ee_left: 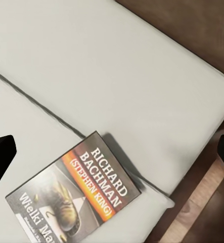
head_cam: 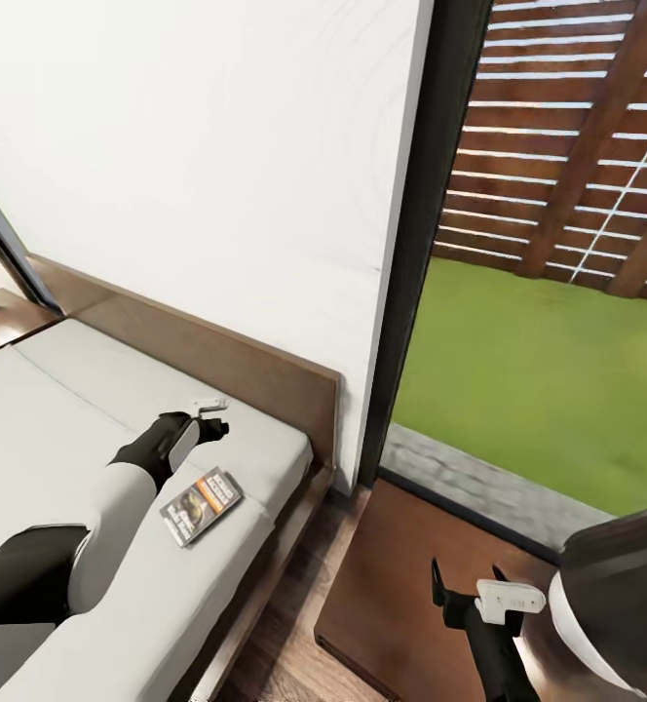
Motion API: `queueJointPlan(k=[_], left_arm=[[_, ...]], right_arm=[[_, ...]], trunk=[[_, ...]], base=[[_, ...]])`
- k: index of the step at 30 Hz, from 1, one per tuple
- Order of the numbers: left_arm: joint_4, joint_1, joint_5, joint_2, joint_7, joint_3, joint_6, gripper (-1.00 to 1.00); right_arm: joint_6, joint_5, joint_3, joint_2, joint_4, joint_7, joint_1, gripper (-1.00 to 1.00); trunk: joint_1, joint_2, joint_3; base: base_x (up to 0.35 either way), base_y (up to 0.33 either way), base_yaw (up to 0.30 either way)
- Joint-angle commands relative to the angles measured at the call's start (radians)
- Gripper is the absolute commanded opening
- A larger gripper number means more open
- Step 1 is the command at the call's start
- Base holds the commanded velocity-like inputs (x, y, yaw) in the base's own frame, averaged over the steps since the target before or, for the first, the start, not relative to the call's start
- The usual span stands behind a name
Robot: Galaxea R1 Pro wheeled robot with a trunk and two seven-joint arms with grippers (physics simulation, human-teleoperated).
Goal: In the bedroom, move the book from the bed onto either nightstand, and place the two sandals side by side next to the bed.
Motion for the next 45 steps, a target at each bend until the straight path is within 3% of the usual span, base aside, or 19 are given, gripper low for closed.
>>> queueJointPlan(k=[1, 12, 45], left_arm=[[-0.002, 0.000, 0.011, 0.003, 0.006, 0.001, 0.005, 1.00], [-0.002, 0.001, 0.011, 0.027, 0.005, 0.000, 0.005, 1.00], [-0.002, 0.003, 0.011, 0.029, 0.005, 0.000, 0.004, 1.00]], right_arm=[[-0.001, 0.005, 0.001, 0.000, 0.000, -0.006, 0.000, 1.00], [-0.001, 0.005, 0.001, 0.000, 0.000, -0.006, 0.000, 1.00], [-0.002, 0.005, 0.001, 0.000, 0.001, -0.006, 0.000, 1.00]], trunk=[[0.004, -0.008, -0.006], [0.046, -0.085, -0.057], [0.173, -0.316, -0.212]], base=[[0.000, 0.000, 0.000], [0.000, 0.000, 0.000], [0.000, 0.000, 0.000]])
